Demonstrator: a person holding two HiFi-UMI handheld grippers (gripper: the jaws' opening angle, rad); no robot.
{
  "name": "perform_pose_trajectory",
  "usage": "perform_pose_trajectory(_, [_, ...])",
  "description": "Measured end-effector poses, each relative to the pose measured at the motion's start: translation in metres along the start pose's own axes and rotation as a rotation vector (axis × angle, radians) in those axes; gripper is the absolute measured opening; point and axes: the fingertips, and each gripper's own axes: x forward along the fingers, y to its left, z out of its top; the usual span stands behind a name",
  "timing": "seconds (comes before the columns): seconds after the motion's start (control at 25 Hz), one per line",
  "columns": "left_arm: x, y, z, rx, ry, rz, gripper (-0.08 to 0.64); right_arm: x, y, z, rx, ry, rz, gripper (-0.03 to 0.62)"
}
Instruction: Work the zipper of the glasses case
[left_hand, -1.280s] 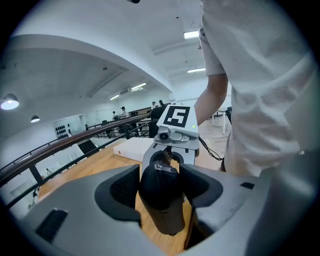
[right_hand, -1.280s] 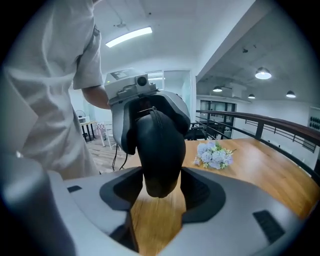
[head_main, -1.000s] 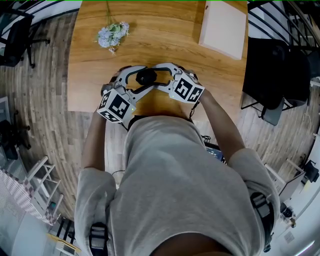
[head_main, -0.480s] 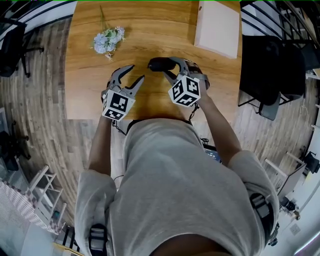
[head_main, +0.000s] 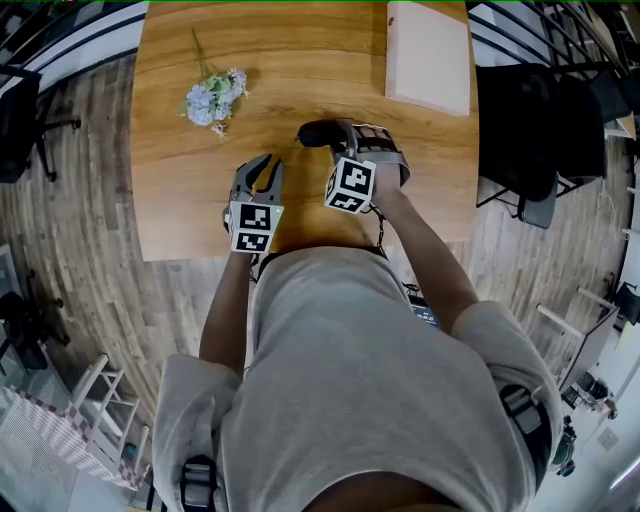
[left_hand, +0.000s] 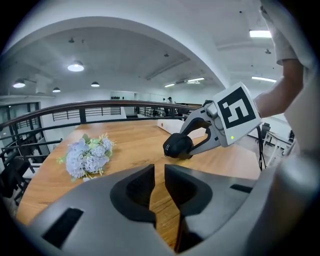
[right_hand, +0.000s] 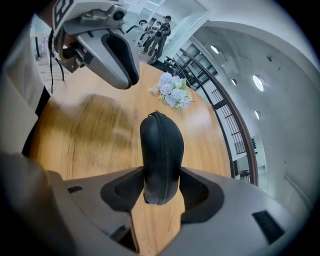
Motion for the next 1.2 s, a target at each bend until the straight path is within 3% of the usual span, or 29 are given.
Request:
perform_pose_trajectory(0.2, [0.002, 0.004, -0.02, -0.05, 0.044, 0.018, 0.057, 0.012, 0.003, 0.005, -0.014, 0.042, -0.003, 0.236])
perform_pose_trajectory(0.44, [0.0, 0.002, -0.04, -0.085, 0.063, -0.018, 0.055, 0.017, 0.02, 0.01, -0.075, 0.092, -0.034, 0.235])
perform_pose_trajectory(0.68, [-0.004, 0.003, -0.049, -0.086, 0.068, -0.033, 0.054, 0.019, 0.029, 0.01, -0.074, 0.101, -0.108, 0.233])
perform_pose_trajectory(1.2, [-0.016, -0.019, -0.05, -0.125, 0.071, 0.046, 0.043, -0.017, 0.052, -0.001, 0.195, -0.104, -0.055, 0.258])
